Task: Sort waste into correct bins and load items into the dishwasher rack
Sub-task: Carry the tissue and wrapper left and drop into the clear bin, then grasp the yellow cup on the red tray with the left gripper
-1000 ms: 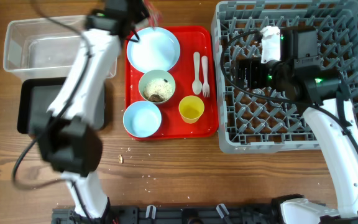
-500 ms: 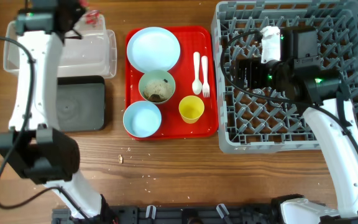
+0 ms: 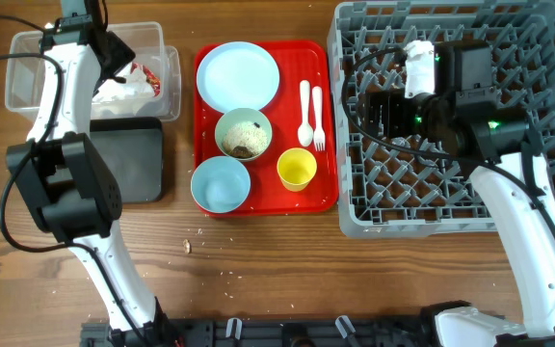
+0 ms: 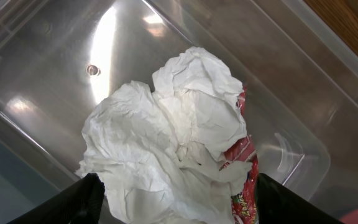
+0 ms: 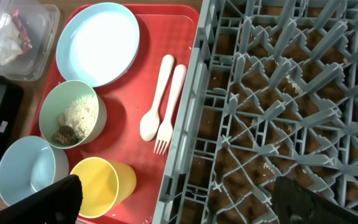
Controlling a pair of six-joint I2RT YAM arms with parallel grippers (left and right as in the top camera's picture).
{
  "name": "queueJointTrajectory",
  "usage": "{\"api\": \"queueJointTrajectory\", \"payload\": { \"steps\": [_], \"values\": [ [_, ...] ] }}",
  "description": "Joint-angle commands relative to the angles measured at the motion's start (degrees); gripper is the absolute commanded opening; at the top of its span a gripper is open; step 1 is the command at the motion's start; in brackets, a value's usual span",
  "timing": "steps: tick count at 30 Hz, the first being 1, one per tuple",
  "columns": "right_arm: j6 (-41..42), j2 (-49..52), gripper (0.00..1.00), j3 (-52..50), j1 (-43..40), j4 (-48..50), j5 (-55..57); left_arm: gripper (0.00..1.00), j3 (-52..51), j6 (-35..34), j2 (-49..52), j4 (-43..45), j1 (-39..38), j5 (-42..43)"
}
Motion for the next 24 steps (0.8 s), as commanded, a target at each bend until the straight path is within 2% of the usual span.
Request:
{"api": "queueJointTrajectory", "payload": {
  "steps": [1, 7, 11, 17, 24],
  "values": [
    [0.79, 0.22, 1.00, 0.92, -0.13, 0.11, -0.92, 0.78, 2.84, 6.67, -4.81, -0.96, -0.35, -0.11],
    [0.81, 0.22, 1.00, 0.92, -0.13, 0.55, -0.92, 0.86, 4.52, 8.35, -15.41, -8.46, -3.72, 5.92],
    [0.76, 0.22, 1.00, 0.92, -0.13, 0.15, -0.92, 0.91, 4.52, 8.37, -19.63, -16.55, -8.85, 8.90],
    [0.68, 0.22, 1.00, 0.92, -0.13, -0.02, -0.92, 0.90, 3.91, 12.44, -19.39, -27.96, -19.87, 11.26],
    [0.68, 0.22, 1.00, 0.92, -0.13, -0.02, -0.92, 0.89, -2.29, 12.17, -18.01, -28.48, -30.82, 11.54]
  ]
}}
